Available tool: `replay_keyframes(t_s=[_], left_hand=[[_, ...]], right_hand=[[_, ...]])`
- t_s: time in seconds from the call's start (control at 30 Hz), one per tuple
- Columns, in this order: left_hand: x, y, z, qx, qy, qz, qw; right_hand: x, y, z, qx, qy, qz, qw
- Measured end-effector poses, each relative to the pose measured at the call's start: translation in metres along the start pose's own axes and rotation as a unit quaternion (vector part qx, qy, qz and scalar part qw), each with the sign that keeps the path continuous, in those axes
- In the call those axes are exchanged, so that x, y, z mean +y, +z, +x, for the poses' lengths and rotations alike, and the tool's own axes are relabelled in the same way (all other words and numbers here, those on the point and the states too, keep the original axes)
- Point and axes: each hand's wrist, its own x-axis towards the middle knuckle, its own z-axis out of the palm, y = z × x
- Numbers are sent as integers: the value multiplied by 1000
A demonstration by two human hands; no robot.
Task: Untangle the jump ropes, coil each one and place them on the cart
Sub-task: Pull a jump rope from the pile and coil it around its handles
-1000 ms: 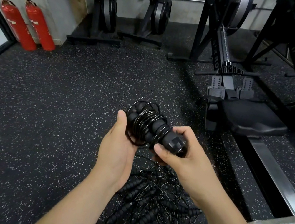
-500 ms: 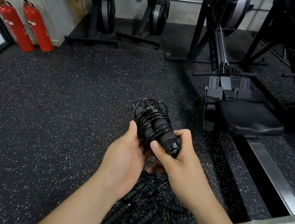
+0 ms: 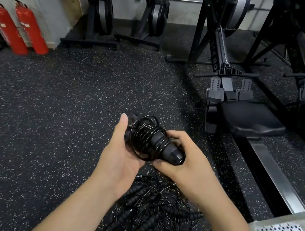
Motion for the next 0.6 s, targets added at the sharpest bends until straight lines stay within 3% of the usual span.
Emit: replay_keyframes(t_s=[0.2, 0.33, 0.6], left_hand=[[-4, 6, -13, -21, -45, 23, 998], [-10, 22, -36, -57, -63, 102, 991], [-45, 98, -107, -175, -145, 168, 959]], right_hand=[[-11, -36, -20, 7, 48, 69, 996], [-22, -65, -50, 24, 54, 49, 997], [-25, -136, -174, 133, 96, 3, 986]])
